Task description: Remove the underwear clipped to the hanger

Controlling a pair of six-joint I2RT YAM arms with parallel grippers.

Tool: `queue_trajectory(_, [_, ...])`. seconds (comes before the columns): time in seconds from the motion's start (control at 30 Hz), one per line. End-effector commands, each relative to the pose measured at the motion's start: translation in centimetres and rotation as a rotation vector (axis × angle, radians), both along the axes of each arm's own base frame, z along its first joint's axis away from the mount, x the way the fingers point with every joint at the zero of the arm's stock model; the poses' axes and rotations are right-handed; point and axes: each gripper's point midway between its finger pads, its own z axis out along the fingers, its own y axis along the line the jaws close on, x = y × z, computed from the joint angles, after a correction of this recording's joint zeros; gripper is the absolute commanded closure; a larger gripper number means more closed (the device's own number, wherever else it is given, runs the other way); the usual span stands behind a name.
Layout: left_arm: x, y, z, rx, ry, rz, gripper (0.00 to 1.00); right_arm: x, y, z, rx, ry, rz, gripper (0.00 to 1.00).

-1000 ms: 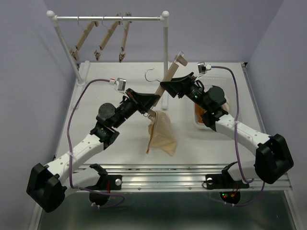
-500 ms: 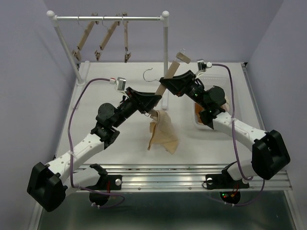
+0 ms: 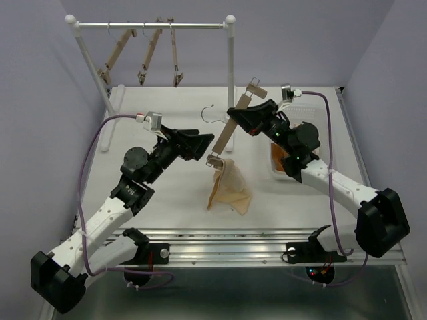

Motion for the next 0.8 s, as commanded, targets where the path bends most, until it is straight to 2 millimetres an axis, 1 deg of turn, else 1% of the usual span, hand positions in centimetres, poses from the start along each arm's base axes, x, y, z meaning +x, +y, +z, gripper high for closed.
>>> queue_trajectory(0.0, [0.4, 1.3, -1.0, 0.092, 0.007, 0.048, 0.01, -1.0, -1.3, 2.7, 0.051, -0.07, -0.038, 0.99])
queue_trajectory(0.03, [0.0, 0.9, -2.0, 0.12, 0.013, 0.007, 0.01, -0.8, -1.6, 2.8, 0.053, -0.066, -0.051, 0.99])
queue_trajectory(0.1, [-0.1, 0.8, -3.5, 0.148, 0.037, -0.03, 0.01, -0.5, -1.7, 3.0, 0.054, -0.057, -0.061, 0.99])
queue_trajectory(0.13, [-0.7, 0.3, -4.8, 0.165, 0.051, -0.083, 0.01, -0.5, -1.8, 3.1, 0.055, -0.054, -0.065, 0.99])
queue_trajectory(0.2, [-1.2, 0.0, -5.2, 0.156, 0.037, -0.137, 0.01, -0.3, -1.8, 3.4, 0.059, -0.047, -0.071, 0.99])
queue_trajectory(0.3, [-3.2, -1.1, -5.2, 0.146, -0.021, -0.27, 0.01, 0.2, -1.9, 3.5, 0.066, -0.021, -0.086, 0.99])
queue_trajectory(0.37, [-4.0, -1.4, -4.8, 0.138, -0.063, -0.31, 0.01, 0.3, -1.8, 3.5, 0.063, -0.021, -0.083, 0.99])
queue_trajectory(0.53, [-4.4, -1.7, -5.0, 0.142, -0.068, -0.349, 0.01, 0.4, -1.4, 3.8, 0.064, -0.022, -0.066, 0.99])
queue_trajectory(0.63, [-5.2, -2.3, -5.2, 0.148, -0.067, -0.413, 0.01, 0.7, -1.2, 3.7, 0.061, -0.017, -0.061, 0.99])
queue_trajectory(0.77, [-5.4, -2.5, -5.4, 0.147, -0.06, -0.441, 0.01, 1.1, -0.8, 3.4, 0.056, -0.008, -0.055, 0.99])
